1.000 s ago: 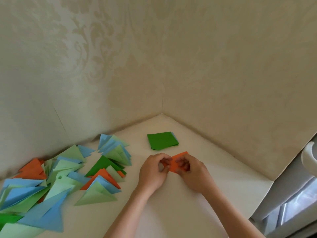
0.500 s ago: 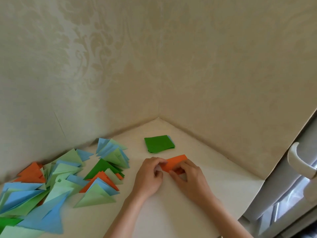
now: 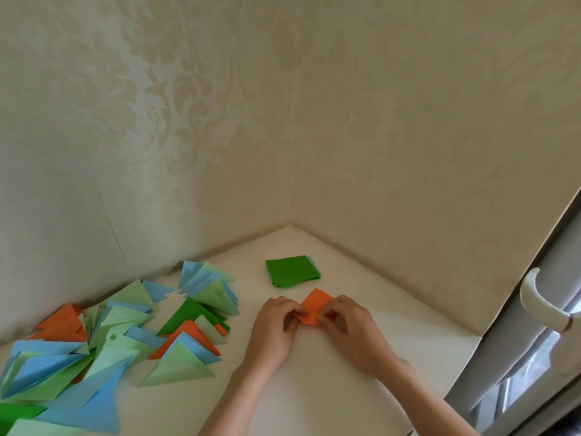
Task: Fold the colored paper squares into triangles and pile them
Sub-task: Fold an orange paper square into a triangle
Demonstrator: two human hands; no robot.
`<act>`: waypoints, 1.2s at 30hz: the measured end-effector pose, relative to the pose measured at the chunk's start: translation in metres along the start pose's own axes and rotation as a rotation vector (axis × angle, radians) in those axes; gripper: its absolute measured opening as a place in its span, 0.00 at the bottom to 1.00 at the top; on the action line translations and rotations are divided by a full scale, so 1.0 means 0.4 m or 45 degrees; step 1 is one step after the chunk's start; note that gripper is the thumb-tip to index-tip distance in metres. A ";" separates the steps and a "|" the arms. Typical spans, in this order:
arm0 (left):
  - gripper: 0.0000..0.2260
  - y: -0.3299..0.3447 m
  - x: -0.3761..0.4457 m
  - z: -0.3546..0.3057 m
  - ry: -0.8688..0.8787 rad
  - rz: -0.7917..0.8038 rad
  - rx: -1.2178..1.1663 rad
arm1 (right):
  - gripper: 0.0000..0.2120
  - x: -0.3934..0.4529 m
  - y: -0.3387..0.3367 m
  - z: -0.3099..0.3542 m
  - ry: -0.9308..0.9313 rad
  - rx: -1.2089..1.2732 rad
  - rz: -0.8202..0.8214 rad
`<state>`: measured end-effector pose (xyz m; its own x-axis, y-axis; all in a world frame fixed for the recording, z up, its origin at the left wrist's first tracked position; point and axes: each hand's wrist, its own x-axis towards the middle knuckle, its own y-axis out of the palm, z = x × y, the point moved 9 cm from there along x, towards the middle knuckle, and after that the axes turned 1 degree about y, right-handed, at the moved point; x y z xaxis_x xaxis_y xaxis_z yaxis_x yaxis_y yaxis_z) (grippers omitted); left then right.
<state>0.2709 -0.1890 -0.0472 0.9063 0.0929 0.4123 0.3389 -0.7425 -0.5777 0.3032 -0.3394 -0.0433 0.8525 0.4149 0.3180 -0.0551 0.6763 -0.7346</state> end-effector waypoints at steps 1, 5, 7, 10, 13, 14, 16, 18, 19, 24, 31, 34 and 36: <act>0.13 0.002 0.000 0.000 -0.001 0.006 0.001 | 0.03 -0.004 -0.006 -0.001 0.002 0.019 -0.041; 0.08 0.002 -0.004 -0.008 0.024 0.020 -0.003 | 0.02 -0.018 -0.017 0.010 -0.055 0.004 -0.085; 0.06 0.006 -0.003 -0.014 0.044 0.045 0.014 | 0.06 -0.028 -0.013 0.009 -0.082 -0.039 -0.048; 0.05 0.012 -0.003 -0.023 0.074 0.083 0.022 | 0.11 -0.033 -0.013 0.001 -0.056 -0.100 -0.039; 0.04 0.010 -0.003 -0.029 0.077 0.086 0.033 | 0.09 -0.028 -0.009 0.005 -0.044 -0.142 -0.076; 0.03 0.007 -0.002 -0.026 0.055 0.073 0.032 | 0.08 -0.024 -0.009 0.004 -0.039 -0.149 -0.099; 0.04 0.003 -0.001 -0.015 0.001 0.049 0.040 | 0.08 -0.019 -0.006 -0.004 -0.009 -0.147 -0.127; 0.07 0.007 0.000 -0.007 -0.030 0.037 0.069 | 0.08 -0.018 -0.003 -0.009 0.017 -0.133 -0.158; 0.09 0.009 0.001 -0.004 -0.044 0.031 0.079 | 0.09 -0.016 -0.002 -0.010 0.025 -0.128 -0.173; 0.14 0.014 0.006 -0.008 -0.038 0.005 0.150 | 0.11 -0.011 0.005 -0.012 0.052 -0.148 -0.207; 0.15 0.017 0.016 0.019 -0.161 0.003 0.058 | 0.15 -0.005 0.022 -0.024 0.149 -0.075 -0.163; 0.15 0.028 0.026 0.038 -0.188 0.050 0.026 | 0.16 0.001 0.023 -0.024 0.171 -0.049 -0.113; 0.16 0.032 0.030 0.047 -0.192 0.070 0.018 | 0.18 0.005 0.021 -0.028 0.197 -0.015 -0.071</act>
<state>0.2906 -0.1848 -0.0629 0.9508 0.1519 0.2700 0.2905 -0.7398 -0.6069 0.3101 -0.3397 -0.0558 0.9239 0.2777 0.2633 0.0000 0.6881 -0.7257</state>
